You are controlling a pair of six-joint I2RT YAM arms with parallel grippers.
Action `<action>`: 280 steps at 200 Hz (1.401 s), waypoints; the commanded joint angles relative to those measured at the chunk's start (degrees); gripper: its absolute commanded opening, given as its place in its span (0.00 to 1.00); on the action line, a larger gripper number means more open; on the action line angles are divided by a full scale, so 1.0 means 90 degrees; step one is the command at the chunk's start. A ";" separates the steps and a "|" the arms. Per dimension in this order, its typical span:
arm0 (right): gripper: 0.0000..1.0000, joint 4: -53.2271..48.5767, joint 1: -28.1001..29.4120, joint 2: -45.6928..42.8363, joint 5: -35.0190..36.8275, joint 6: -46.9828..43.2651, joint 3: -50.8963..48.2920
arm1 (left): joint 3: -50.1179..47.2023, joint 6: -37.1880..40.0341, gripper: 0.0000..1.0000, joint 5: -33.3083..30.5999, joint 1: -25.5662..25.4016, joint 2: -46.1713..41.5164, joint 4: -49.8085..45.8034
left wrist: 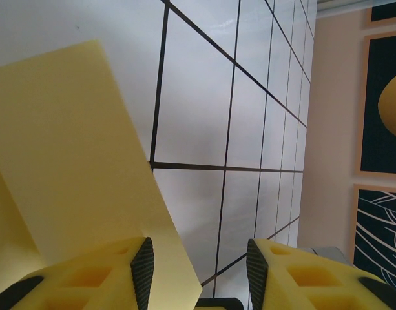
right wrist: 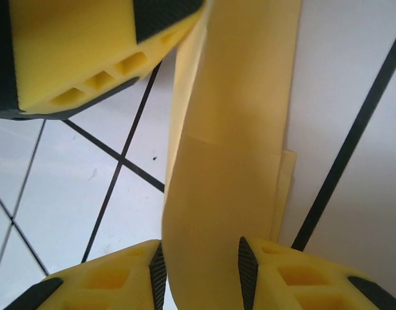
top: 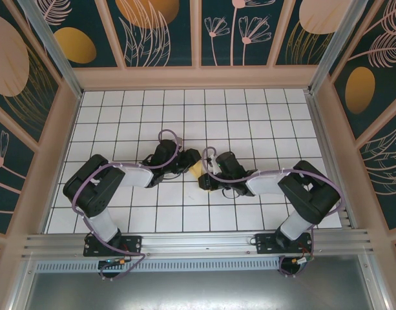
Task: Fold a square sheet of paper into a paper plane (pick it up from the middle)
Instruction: Fold the wing for the fifth time at the center of the table.
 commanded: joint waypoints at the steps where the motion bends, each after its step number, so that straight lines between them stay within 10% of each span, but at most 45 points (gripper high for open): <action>1: 0.37 -0.0455 0.0296 0.0065 0.0918 -0.0500 0.0320 | 0.0175 -0.0003 0.45 -0.0010 -0.0035 0.0089 0.0000; 171: 0.51 -0.0725 0.1356 0.0155 0.3224 -0.1233 0.0510 | 0.0132 -0.0081 0.45 -0.0110 -0.0035 0.0039 0.0009; 280: 0.11 -0.0511 0.1356 0.0091 0.3346 -0.1053 0.0368 | 0.0112 -0.0064 0.45 -0.0156 -0.0038 -0.0068 -0.0068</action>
